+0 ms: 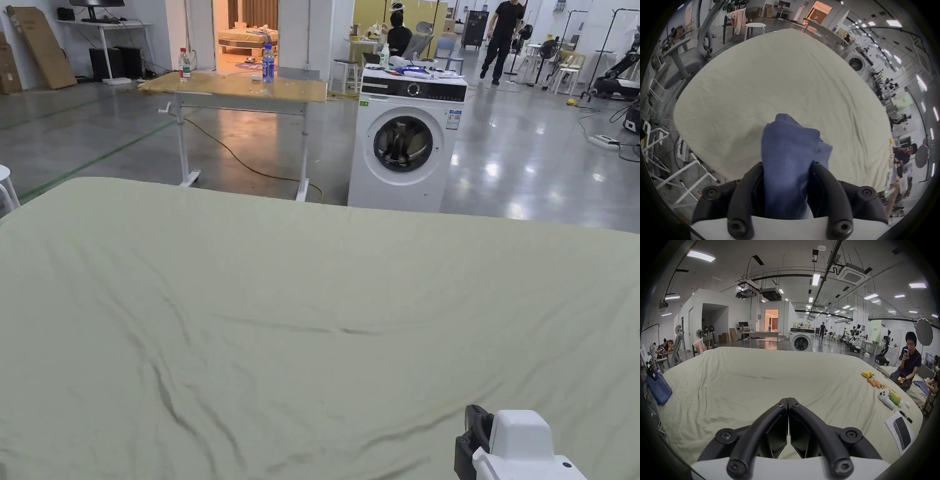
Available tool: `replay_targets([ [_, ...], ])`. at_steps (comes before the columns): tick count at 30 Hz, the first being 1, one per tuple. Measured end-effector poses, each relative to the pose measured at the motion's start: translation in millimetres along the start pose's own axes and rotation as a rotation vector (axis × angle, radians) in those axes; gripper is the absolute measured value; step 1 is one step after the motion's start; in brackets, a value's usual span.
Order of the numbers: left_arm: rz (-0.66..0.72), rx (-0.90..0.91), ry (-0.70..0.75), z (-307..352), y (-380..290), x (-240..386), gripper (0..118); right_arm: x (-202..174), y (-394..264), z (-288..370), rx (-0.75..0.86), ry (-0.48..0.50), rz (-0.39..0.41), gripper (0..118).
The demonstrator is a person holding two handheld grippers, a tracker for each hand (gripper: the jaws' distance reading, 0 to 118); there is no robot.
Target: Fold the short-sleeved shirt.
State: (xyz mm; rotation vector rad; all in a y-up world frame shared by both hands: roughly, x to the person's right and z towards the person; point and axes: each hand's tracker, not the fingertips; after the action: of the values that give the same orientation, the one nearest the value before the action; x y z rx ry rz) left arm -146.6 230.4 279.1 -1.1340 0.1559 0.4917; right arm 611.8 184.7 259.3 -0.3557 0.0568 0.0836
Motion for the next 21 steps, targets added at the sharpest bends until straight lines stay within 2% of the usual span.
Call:
replay_targets([
  [4, -0.045, 0.03, 0.143, -8.0, 8.3, -7.5, 62, -2.0, -1.5, -2.5, -0.012, 0.009, 0.006, 0],
  [11, -0.181, 0.189, 0.441, 14.3, 8.2, 1.5, 62, -1.6, -1.4, -3.7, -0.021, 0.022, 0.016, 0],
  [13, -0.186, 0.24, 0.496, 20.2, 8.5, 3.8, 62, -1.4, -2.3, -3.9, -0.022, 0.022, 0.01, 0],
  [15, -0.18, 0.293, 0.487, 27.7, 2.7, 13.5, 60, -1.4, -3.4, -4.1, -0.023, 0.025, 0.005, 0],
  [17, -0.177, 0.357, 0.422, 33.8, -2.9, 21.1, 48, -1.5, -4.1, -3.6, -0.021, 0.026, 0.0, 0],
  [19, -0.2, 0.431, 0.353, 34.2, -8.4, 29.0, 17, -1.6, -4.3, -3.6, -0.021, 0.027, -0.005, 0],
  [21, -0.228, 0.505, 0.318, 31.3, -20.9, 42.5, 2, -1.1, -4.5, -3.8, -0.017, 0.029, -0.012, 0],
])
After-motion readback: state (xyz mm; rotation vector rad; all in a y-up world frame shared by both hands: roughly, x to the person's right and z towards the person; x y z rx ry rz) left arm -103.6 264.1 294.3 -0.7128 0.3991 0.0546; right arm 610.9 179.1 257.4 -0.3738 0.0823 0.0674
